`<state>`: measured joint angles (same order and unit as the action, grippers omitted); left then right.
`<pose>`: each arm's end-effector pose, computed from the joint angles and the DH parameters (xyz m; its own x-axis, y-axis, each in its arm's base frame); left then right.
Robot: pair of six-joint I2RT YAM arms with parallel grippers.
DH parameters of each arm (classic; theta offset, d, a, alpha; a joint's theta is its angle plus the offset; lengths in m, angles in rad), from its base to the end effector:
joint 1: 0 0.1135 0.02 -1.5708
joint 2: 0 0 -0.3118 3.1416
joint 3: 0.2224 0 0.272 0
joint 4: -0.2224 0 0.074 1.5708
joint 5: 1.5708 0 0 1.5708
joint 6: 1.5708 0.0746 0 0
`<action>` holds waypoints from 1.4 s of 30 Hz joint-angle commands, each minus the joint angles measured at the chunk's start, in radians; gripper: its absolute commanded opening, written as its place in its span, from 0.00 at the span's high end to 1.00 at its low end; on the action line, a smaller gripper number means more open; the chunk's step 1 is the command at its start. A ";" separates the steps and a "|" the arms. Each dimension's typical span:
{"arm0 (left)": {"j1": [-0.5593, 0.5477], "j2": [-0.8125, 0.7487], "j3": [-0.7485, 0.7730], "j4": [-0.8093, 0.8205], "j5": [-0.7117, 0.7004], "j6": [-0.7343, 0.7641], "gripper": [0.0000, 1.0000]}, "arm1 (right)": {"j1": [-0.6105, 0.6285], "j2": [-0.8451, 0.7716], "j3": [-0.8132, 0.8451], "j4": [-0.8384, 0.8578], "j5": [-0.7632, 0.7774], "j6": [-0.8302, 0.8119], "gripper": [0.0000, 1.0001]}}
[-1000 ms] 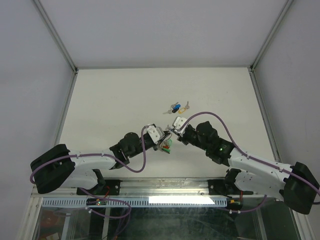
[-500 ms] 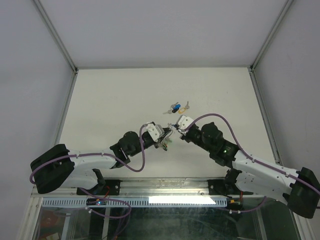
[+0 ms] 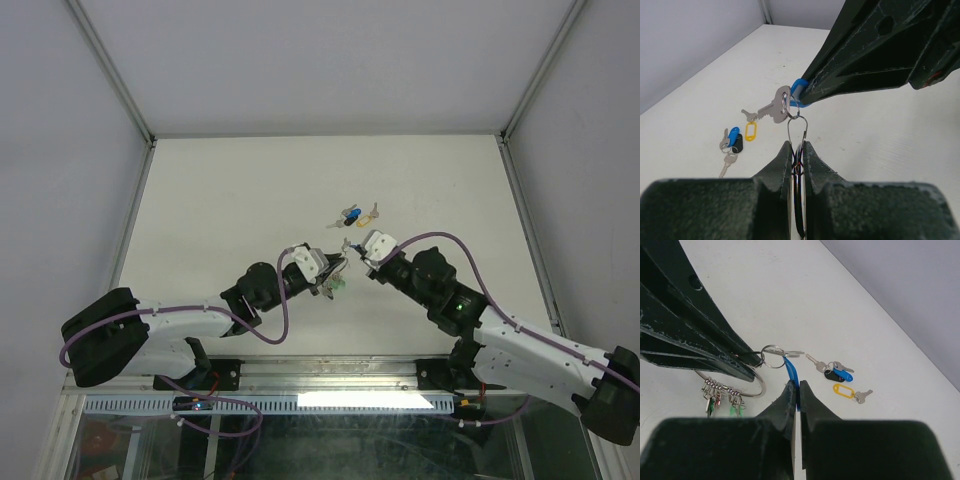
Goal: Put the keys on the keyring
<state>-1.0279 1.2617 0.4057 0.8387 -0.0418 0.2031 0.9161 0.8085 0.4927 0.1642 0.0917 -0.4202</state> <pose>0.1540 -0.2491 0.2469 0.1595 0.1258 -0.9792 0.8186 0.5376 0.2024 0.1406 0.1720 0.2912 0.2158 -0.3860 -0.8969 -0.7084 0.5703 -0.4159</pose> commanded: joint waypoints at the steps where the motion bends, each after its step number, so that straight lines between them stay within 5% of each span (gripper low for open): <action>1: -0.008 0.003 0.012 0.002 0.043 0.007 1.00 | -0.019 -0.053 0.009 0.099 0.136 -0.025 1.00; 16: -0.008 0.011 0.018 -0.004 0.065 0.009 1.00 | -0.019 0.102 0.083 0.074 -0.003 -0.020 1.00; 24: -0.008 0.010 0.018 -0.006 0.059 0.009 1.00 | -0.019 0.081 0.077 0.071 0.024 -0.010 0.64; 29: -0.008 0.006 0.018 -0.007 0.050 0.007 1.00 | -0.019 0.003 0.068 -0.004 0.048 0.030 0.56; 34: -0.008 0.006 0.018 -0.007 0.042 0.007 1.00 | -0.019 -0.036 0.111 -0.101 0.087 0.204 0.56; 42: -0.008 0.008 0.019 -0.012 0.035 0.007 1.00 | -0.022 0.108 0.337 -0.425 0.060 0.726 0.57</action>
<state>-1.0283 1.2762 0.4107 0.7792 -0.0162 0.2035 0.8997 0.8604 0.7063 -0.1112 0.1535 -0.0174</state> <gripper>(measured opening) 0.038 0.430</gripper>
